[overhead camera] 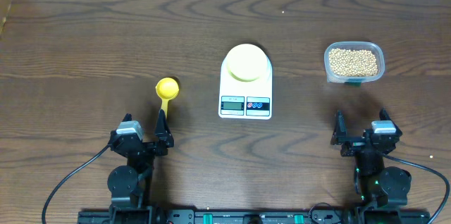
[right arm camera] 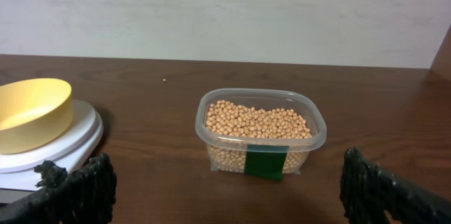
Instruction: Scoop item into bowl and weigh 50g on scale
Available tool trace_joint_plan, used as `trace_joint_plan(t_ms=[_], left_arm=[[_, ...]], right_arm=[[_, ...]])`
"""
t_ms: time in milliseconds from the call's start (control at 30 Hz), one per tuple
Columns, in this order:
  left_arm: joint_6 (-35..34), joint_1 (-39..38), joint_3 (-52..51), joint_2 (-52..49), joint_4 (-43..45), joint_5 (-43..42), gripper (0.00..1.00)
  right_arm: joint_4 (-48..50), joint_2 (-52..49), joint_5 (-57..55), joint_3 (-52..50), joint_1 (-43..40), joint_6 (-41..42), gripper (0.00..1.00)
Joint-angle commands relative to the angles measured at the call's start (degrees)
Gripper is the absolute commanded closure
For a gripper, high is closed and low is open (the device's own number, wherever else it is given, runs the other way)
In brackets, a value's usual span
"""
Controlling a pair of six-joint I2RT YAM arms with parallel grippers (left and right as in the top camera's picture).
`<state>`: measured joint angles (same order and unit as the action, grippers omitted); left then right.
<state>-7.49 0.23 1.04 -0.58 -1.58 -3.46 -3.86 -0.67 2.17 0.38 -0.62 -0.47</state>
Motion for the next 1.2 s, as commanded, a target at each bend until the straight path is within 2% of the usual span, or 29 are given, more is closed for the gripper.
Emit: trace_joint_plan(t_ms=[0, 733, 1167], left_arm=[[0.33, 0.20, -0.81, 0.24, -2.27, 0.11, 0.14], [0.28, 0.20, -0.55, 0.24, 1.07, 0.11, 0.14], [0.31, 0.20, 6.10, 0.24, -1.03, 0.13, 0.14]], right_arm=[[-0.26, 0.35, 0.35, -0.09, -0.46, -0.02, 0.01], [-0.26, 0.35, 0.33, -0.09, -0.46, -0.02, 0.01], [-0.26, 0.35, 0.35, -0.09, -0.46, -0.02, 0.01]])
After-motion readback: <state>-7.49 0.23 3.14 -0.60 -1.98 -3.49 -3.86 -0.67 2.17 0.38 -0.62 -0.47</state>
